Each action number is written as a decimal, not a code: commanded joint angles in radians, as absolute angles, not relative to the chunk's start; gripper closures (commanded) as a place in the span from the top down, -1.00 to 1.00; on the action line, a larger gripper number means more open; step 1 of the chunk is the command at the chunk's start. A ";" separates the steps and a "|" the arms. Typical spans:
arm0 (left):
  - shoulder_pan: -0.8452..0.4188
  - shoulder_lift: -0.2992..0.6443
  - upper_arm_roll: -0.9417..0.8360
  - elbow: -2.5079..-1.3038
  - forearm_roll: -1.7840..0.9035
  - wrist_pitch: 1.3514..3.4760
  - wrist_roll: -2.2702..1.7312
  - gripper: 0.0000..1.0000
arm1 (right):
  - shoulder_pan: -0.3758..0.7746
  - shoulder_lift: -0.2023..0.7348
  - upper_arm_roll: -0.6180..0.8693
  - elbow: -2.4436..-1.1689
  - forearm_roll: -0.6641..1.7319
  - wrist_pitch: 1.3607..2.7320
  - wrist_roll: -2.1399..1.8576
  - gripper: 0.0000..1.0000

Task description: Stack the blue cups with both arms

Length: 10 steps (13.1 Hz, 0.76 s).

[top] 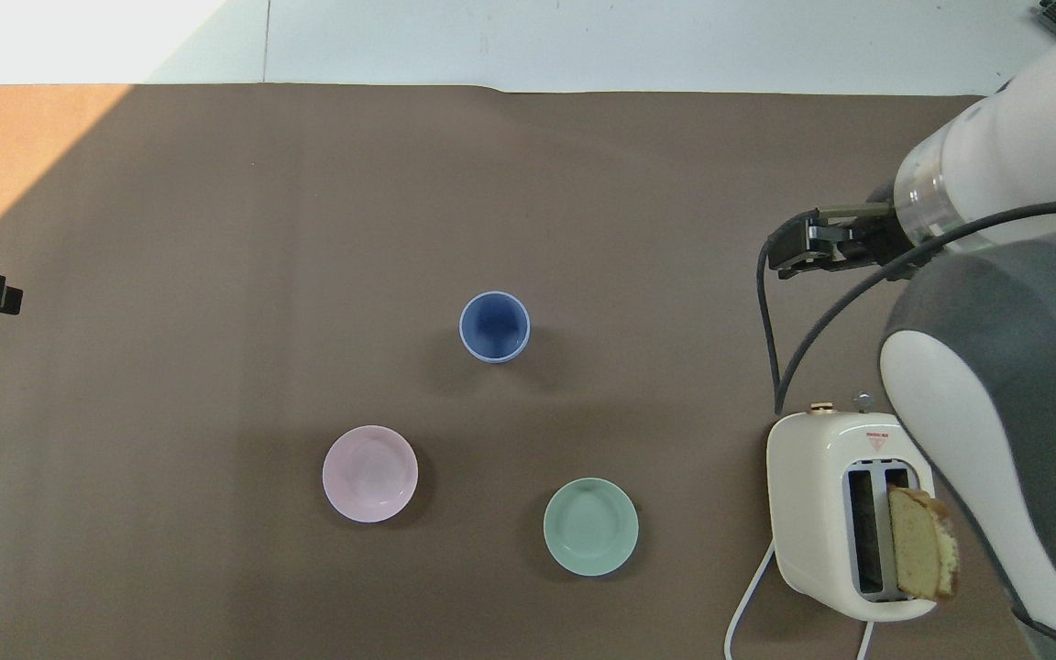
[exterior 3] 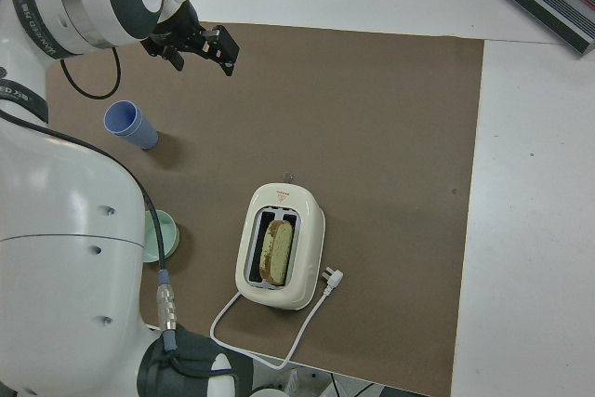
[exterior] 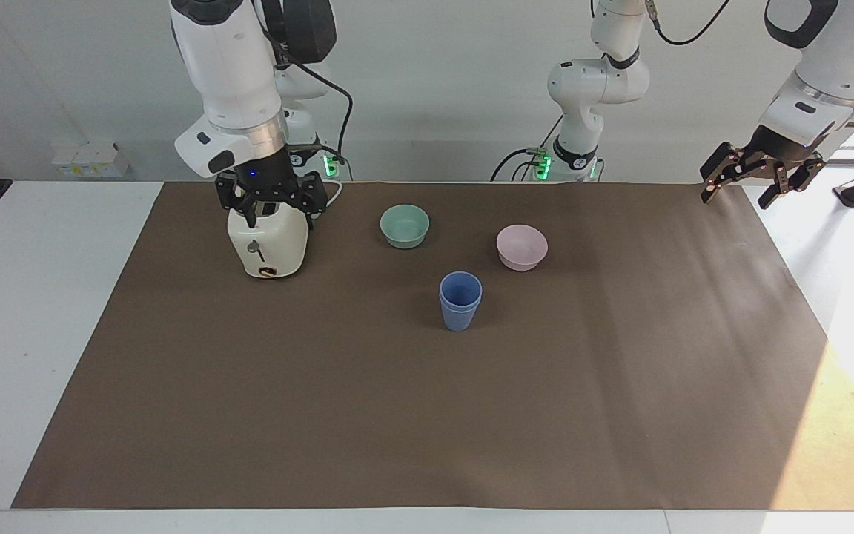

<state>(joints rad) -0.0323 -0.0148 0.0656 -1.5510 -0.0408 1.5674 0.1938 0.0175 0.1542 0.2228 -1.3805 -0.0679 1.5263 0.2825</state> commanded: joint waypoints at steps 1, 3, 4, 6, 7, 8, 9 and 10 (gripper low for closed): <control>-0.018 -0.021 0.052 -1.551 -0.021 1.554 0.189 1.00 | -0.015 0.147 0.230 -1.351 -0.071 1.471 0.272 1.00; -0.023 -0.021 0.051 -1.549 -0.020 1.552 0.198 1.00 | -0.057 0.124 0.230 -1.353 -0.057 1.462 0.268 1.00; -0.035 -0.028 0.045 -1.548 -0.024 1.552 0.193 1.00 | -0.073 0.124 0.230 -1.354 -0.052 1.462 0.265 1.00; -0.060 -0.031 0.034 -1.548 -0.026 1.555 0.192 1.00 | -0.112 0.118 0.227 -1.355 -0.010 1.463 0.262 1.00; -0.060 -0.031 0.035 -1.548 -0.026 1.555 0.190 1.00 | -0.138 0.112 0.222 -1.359 0.007 1.465 0.259 1.00; -0.054 -0.031 0.035 -1.548 -0.028 1.557 0.183 1.00 | -0.161 0.107 0.221 -1.367 0.008 1.466 0.244 1.00; -0.054 -0.029 0.035 -1.546 -0.028 1.566 0.189 1.00 | -0.175 0.094 0.219 -1.385 0.008 1.474 0.200 1.00; -0.051 -0.026 0.038 -1.545 -0.025 1.572 0.187 1.00 | -0.196 0.075 0.219 -1.420 0.008 1.488 0.149 1.00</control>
